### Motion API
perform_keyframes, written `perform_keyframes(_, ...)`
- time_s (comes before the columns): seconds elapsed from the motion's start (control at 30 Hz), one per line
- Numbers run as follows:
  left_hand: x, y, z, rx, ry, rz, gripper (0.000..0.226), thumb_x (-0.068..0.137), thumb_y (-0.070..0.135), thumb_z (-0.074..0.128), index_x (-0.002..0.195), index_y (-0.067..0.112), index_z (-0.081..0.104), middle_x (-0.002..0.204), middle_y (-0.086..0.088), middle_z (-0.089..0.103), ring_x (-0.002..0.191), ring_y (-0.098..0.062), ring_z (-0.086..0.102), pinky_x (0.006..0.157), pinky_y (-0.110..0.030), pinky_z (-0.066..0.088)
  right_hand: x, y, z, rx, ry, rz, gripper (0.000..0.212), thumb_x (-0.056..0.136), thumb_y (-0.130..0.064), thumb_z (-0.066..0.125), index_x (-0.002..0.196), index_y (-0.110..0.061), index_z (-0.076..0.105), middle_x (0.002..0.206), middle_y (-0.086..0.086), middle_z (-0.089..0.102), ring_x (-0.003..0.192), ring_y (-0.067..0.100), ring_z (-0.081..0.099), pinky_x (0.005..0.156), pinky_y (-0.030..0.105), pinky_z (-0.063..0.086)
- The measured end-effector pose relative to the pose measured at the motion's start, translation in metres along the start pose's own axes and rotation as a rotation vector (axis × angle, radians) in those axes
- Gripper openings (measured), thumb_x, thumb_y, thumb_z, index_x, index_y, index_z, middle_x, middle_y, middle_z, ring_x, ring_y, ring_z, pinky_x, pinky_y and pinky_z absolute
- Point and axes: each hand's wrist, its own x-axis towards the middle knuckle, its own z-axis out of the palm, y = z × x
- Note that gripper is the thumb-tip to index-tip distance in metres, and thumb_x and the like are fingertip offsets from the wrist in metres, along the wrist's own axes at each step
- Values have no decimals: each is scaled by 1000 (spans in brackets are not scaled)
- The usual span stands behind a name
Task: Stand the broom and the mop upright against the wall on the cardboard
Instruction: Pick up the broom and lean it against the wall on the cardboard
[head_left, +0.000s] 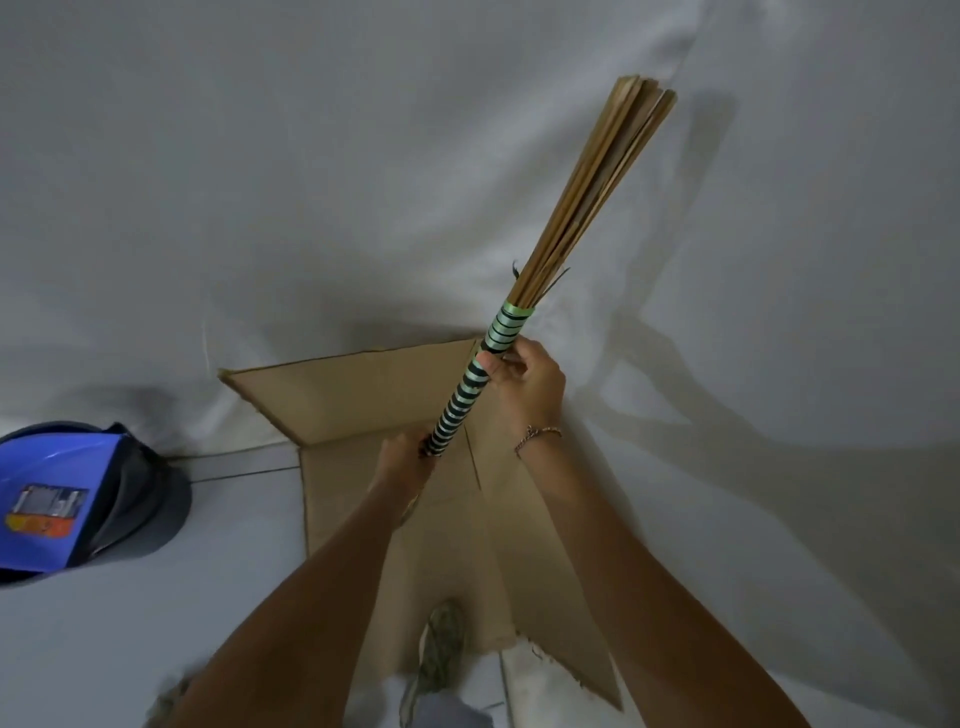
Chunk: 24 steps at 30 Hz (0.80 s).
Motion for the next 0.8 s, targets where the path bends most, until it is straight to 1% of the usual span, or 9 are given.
perform_keyframes(0.13,59,-27,43,-10,36,-25,29,79,5,62,108,9,66,96,-13,75,89,-27,68,72,-30,49,38,56,27,-42,-23,13,22,78,-16,71,97,-7,67,90,0,62,68,-4,58,71,29,58)
perform_keyframes(0.27,112,-55,81,4,28,-20,34,81,7,62,115,9,64,104,-15,73,96,-31,68,79,-33,51,71,110,48,-40,-19,44,19,78,-16,70,95,-9,66,83,-2,63,68,-1,59,71,35,59)
perform_keyframes(0.33,134,-68,92,33,-28,-11,40,83,6,60,122,11,59,113,-14,71,103,-30,66,83,-31,49,83,132,53,-50,2,68,18,77,-14,70,94,-9,66,76,-11,62,66,0,59,71,37,58)
perform_keyframes(0.4,148,-81,98,121,-118,-10,46,85,7,58,130,12,51,125,-14,65,112,-31,62,92,-30,44,95,148,59,-19,32,106,19,77,-11,71,94,-6,67,78,-5,65,69,11,62,74,41,58)
perform_keyframes(0.47,150,-89,98,237,-196,-34,50,87,11,56,135,10,45,130,-17,61,118,-34,58,98,-33,40,103,156,63,21,51,160,21,77,-10,71,96,-4,67,83,4,67,76,17,64,75,38,58)
perform_keyframes(0.53,144,-92,96,292,-220,-36,50,87,12,55,136,8,42,131,-19,59,119,-36,56,100,-35,40,108,160,66,25,64,176,23,77,-14,72,97,-4,67,86,6,68,73,12,63,69,16,55)
perform_keyframes(0.6,135,-88,88,345,-236,-16,48,88,10,51,135,6,41,132,-20,58,119,-37,56,100,-36,40,111,159,67,-35,66,175,25,77,-20,72,96,-4,66,89,8,70,73,11,62,54,-2,42)
perform_keyframes(0.67,127,-79,78,406,-252,23,48,89,8,48,137,4,39,136,-19,54,121,-36,55,103,-36,38,113,156,68,-113,45,208,24,82,-23,67,98,-6,66,95,10,72,83,18,65,54,4,40)
perform_keyframes(0.8,107,-49,43,399,-196,61,43,93,11,44,136,4,41,132,-23,56,119,-37,55,101,-38,39,97,139,58,-232,23,297,27,91,-16,54,113,-2,62,112,16,69,105,28,63,80,27,45)
